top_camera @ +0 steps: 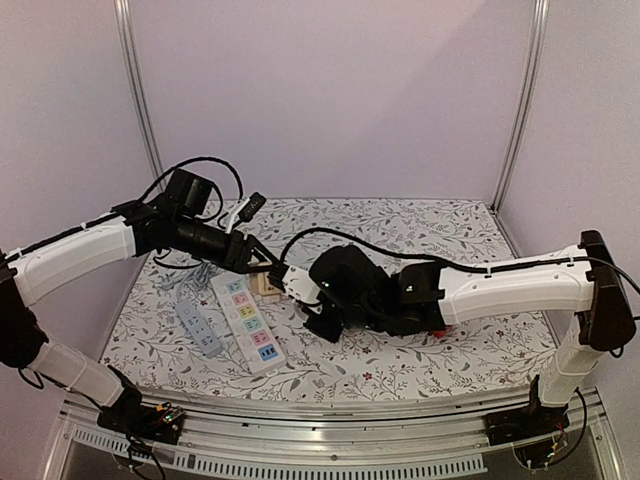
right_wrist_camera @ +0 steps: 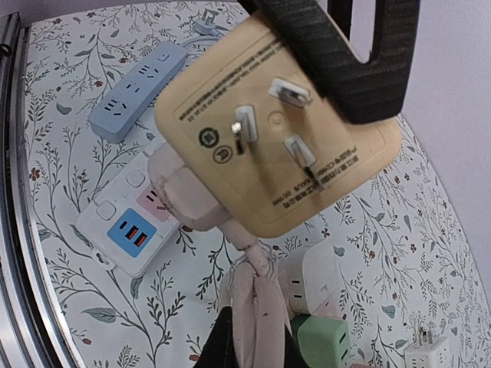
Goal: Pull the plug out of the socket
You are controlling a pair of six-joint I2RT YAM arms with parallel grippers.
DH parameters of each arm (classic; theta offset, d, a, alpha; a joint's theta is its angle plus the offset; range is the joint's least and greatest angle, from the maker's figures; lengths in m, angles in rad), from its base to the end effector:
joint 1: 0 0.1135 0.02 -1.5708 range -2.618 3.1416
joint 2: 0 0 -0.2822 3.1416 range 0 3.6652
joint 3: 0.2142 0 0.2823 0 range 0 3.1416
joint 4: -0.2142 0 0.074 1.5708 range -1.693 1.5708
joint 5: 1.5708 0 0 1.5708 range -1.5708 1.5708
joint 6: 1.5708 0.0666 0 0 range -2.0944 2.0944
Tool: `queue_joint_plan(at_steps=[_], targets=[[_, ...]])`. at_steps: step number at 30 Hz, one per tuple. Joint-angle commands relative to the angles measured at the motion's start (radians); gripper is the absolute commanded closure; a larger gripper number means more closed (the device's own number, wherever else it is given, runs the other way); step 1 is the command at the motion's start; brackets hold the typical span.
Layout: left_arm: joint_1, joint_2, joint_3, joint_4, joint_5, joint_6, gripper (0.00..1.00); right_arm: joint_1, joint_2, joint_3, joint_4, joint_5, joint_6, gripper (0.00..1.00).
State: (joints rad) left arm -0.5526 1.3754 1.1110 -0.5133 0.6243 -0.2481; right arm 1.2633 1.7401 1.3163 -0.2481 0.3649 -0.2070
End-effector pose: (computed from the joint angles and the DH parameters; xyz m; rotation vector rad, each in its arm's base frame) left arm 0.2676 -0.2108 0.2863 0.6895 2.3400 -1.1130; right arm 0.1589 0.4220 0.2481 -1.3234 1.7540 0.1832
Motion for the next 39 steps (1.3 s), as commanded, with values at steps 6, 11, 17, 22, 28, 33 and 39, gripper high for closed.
queue_joint_plan(at_steps=[6, 11, 17, 22, 28, 33, 39], targets=[[0.055, -0.086, -0.043, 0.028, -0.248, -0.035, 1.0, 0.14, -0.044, -0.051, 0.028, -0.06, -0.048, 1.0], [0.056, -0.094, -0.047, 0.016, -0.323, -0.033, 1.0, 0.161, -0.084, -0.053, 0.041, -0.185, 0.008, 1.0], [0.062, -0.085, -0.043, 0.007, -0.328, -0.037, 1.0, 0.163, -0.1, -0.06, 0.083, -0.154, 0.024, 1.0], [0.062, -0.068, -0.035, 0.015, -0.215, -0.032, 1.0, 0.104, -0.1, -0.094, 0.085, -0.102, 0.056, 0.81], [0.065, -0.06, -0.027, -0.001, -0.246, -0.042, 1.0, 0.071, -0.193, -0.168, 0.102, -0.104, 0.061, 0.26], [0.066, -0.049, -0.023, 0.004, -0.175, -0.047, 1.0, 0.069, -0.216, -0.153, 0.116, -0.076, 0.078, 0.16], [0.037, -0.052, -0.017, 0.011, -0.058, -0.01, 1.0, -0.002, -0.126, -0.058, 0.104, -0.049, 0.115, 0.2]])
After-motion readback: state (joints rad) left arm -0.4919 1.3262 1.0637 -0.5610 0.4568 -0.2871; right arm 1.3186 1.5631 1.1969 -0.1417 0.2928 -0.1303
